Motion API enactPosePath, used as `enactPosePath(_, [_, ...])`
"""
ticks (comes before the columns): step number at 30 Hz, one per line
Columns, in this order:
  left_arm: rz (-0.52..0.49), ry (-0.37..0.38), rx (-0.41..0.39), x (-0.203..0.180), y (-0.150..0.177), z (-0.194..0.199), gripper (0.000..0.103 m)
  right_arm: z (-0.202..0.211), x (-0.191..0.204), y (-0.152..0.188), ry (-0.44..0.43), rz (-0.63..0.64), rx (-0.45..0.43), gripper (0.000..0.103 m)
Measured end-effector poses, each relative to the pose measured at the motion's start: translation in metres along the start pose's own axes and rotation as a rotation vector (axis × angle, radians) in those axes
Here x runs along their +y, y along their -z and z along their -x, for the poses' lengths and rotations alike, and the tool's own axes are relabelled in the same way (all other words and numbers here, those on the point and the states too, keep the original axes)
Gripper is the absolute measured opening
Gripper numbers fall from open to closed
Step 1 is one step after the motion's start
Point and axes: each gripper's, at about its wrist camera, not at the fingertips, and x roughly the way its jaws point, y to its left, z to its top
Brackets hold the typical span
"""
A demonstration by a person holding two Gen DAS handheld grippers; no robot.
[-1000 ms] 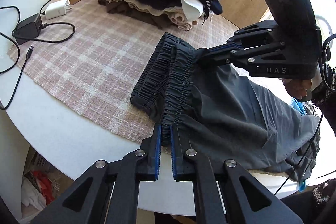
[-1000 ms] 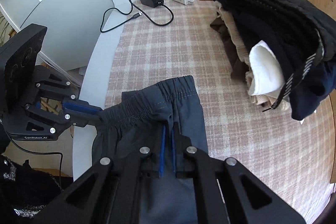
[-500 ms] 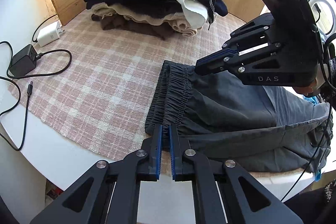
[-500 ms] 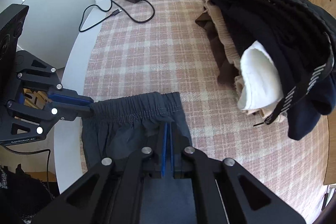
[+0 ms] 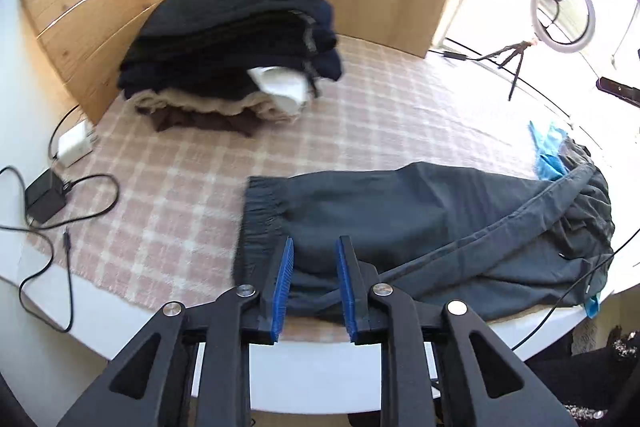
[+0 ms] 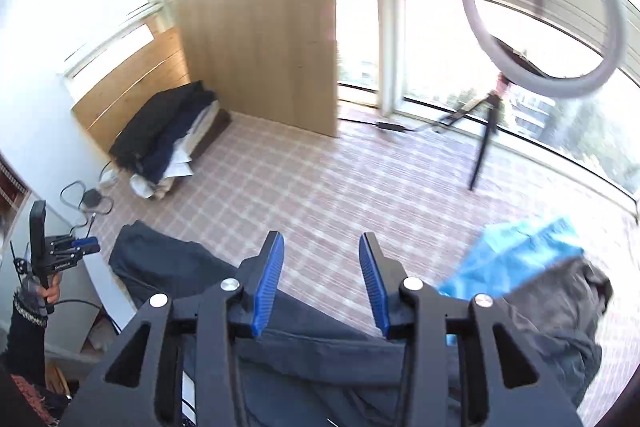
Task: Fold clothes
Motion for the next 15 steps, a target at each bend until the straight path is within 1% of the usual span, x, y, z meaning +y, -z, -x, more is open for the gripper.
enactPosePath(1, [-0.049,0.048,0.005,-0.023,-0.012,-0.008,0.030,0.016,-0.042,0.015,0.078,-0.089,0.005,0.041])
enactPosePath(2, [-0.103,0.087,0.022,-0.051,-0.021,-0.022,0.032,0.028,-0.080,0.029,0.146,-0.174,0.015,0.041])
enactPosePath(4, [-0.215,0.163,0.059,-0.110,-0.039,-0.053,0.034,0.045,-0.142,0.059,0.215,-0.297,0.038,0.041])
enactPosePath(6, [-0.302,0.251,0.106,-0.164,-0.055,-0.082,0.035,0.049,-0.186,0.083,0.281,-0.301,0.060,0.042])
enactPosePath(7, [-0.343,0.283,0.126,-0.188,-0.062,-0.096,0.040,0.050,-0.207,0.095,0.318,-0.300,0.075,0.047])
enactPosePath(8, [-0.369,0.301,0.145,-0.211,-0.067,-0.105,0.041,0.047,-0.229,0.107,0.353,-0.313,0.100,0.048])
enactPosePath(9, [-0.395,0.314,0.162,-0.230,-0.069,-0.114,0.041,0.046,-0.250,0.118,0.371,-0.331,0.118,0.048])
enactPosePath(12, [-0.471,0.342,0.210,-0.282,-0.075,-0.138,0.042,0.043,-0.305,0.146,0.362,-0.360,0.153,0.048])
enactPosePath(14, [-0.514,0.348,0.240,-0.310,-0.075,-0.150,0.044,0.037,-0.333,0.156,0.345,-0.365,0.156,0.049])
enactPosePath(15, [-0.541,0.340,0.253,-0.321,-0.073,-0.155,0.046,0.035,-0.342,0.159,0.310,-0.370,0.148,0.050])
